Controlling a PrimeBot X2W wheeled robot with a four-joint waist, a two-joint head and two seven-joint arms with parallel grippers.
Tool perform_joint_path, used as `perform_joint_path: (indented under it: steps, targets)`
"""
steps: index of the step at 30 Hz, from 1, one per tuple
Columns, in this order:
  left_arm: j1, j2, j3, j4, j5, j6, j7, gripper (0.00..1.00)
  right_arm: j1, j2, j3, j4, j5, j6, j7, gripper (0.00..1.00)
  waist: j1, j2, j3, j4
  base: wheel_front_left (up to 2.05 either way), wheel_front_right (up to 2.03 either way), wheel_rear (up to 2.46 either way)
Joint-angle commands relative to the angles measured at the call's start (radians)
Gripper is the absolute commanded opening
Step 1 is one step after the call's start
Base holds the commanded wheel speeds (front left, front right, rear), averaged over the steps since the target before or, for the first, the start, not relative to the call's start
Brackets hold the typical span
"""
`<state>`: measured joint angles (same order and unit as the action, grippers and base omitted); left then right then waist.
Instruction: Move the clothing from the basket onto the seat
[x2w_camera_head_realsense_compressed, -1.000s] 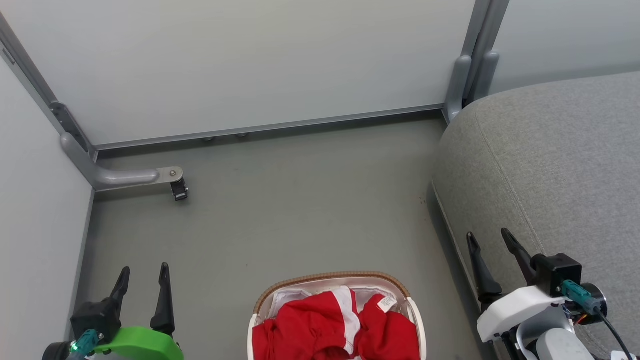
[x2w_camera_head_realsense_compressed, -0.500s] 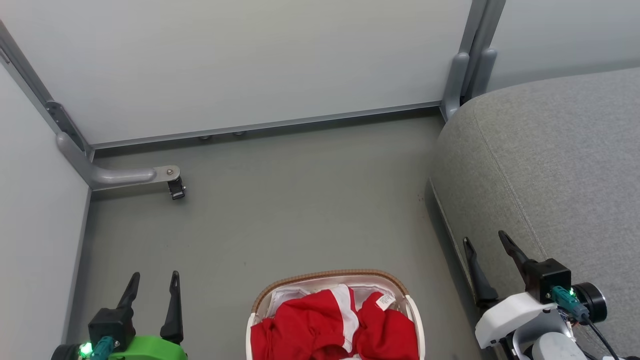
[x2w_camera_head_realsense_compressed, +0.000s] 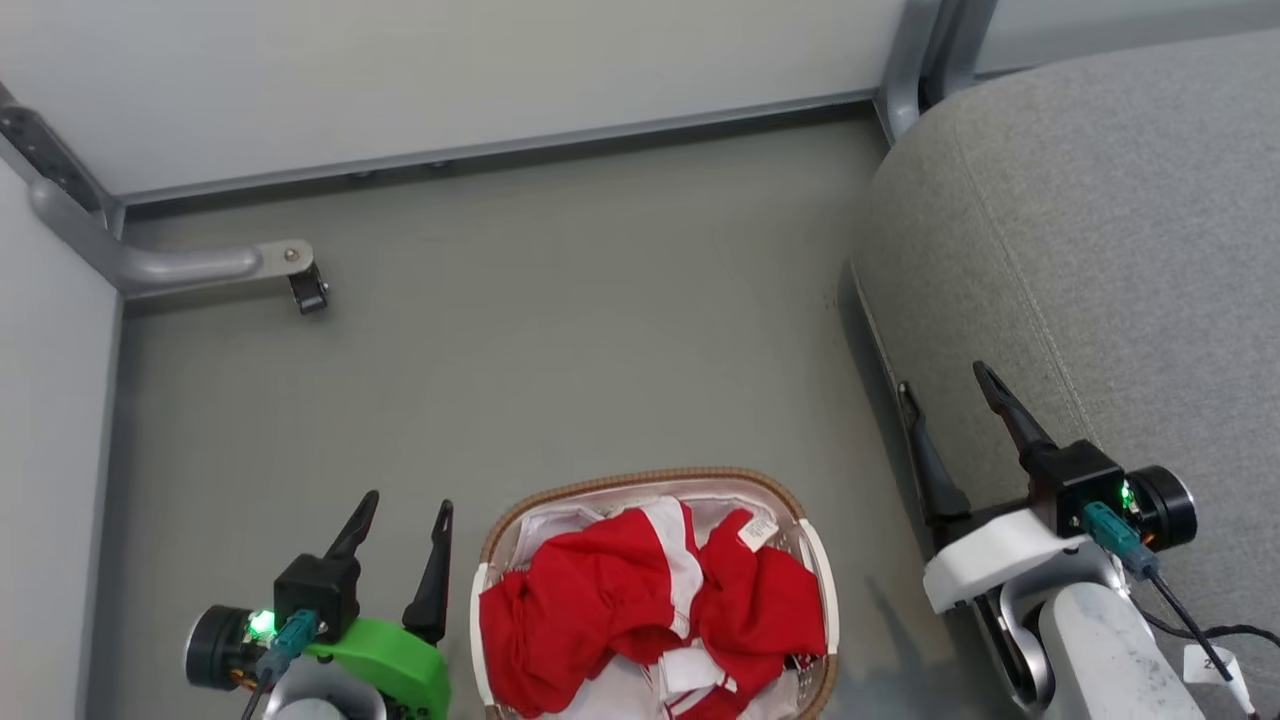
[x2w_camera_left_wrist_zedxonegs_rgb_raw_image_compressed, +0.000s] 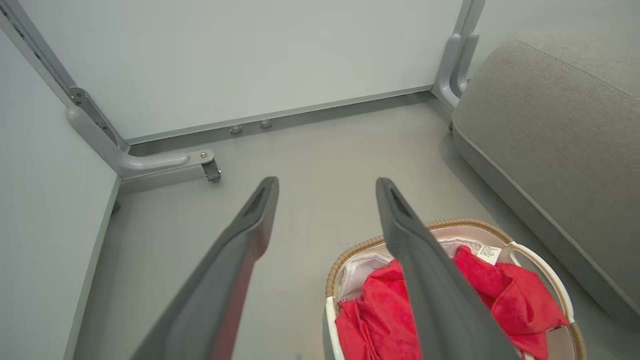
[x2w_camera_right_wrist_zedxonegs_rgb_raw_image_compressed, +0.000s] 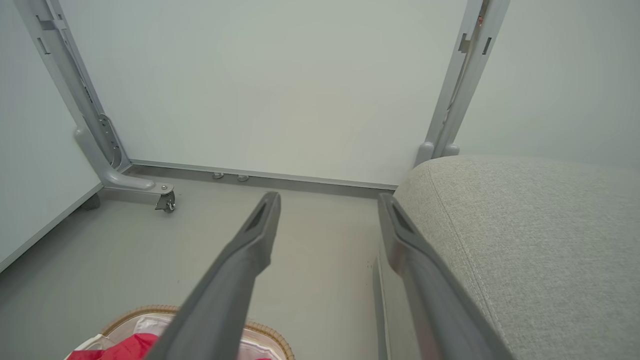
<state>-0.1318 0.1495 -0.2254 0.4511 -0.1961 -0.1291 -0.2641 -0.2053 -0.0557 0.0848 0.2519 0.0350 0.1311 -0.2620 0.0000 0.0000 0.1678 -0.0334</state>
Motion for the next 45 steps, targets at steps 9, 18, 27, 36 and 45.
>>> perform_joint_path:
  steps: [9,18,27,36,45]
  targets:
    - [-0.204,0.054,-0.193,0.061,-0.094,-0.003,-0.001,1.0,-0.117,0.004,0.03,-0.048,0.033,-0.001,-0.004,1.0,0.0,0.0,0.265,-0.077,0.0,0.0,0.0]
    - [-0.378,0.093,-0.351,0.142,-0.142,-0.002,0.0,1.0,-0.185,0.003,0.079,-0.094,0.061,-0.001,-0.004,1.0,0.0,0.0,0.407,-0.114,0.0,0.0,0.0]
    - [-0.511,0.12,-0.512,0.3,-0.202,-0.002,-0.001,1.0,-0.211,0.003,0.099,-0.112,0.082,-0.001,-0.004,1.0,0.0,0.0,0.499,-0.145,0.0,0.0,0.0]
    - [-0.613,0.125,-0.693,0.508,-0.278,-0.002,0.0,1.0,-0.213,0.003,0.104,-0.125,0.096,-0.001,-0.004,1.0,0.0,0.0,0.554,-0.17,0.0,0.0,0.0]
    - [-0.715,0.104,-0.782,0.693,-0.332,-0.002,0.065,1.0,-0.2,0.003,0.122,-0.135,0.11,-0.001,-0.004,1.0,0.0,0.0,0.578,-0.184,0.0,0.0,0.0]
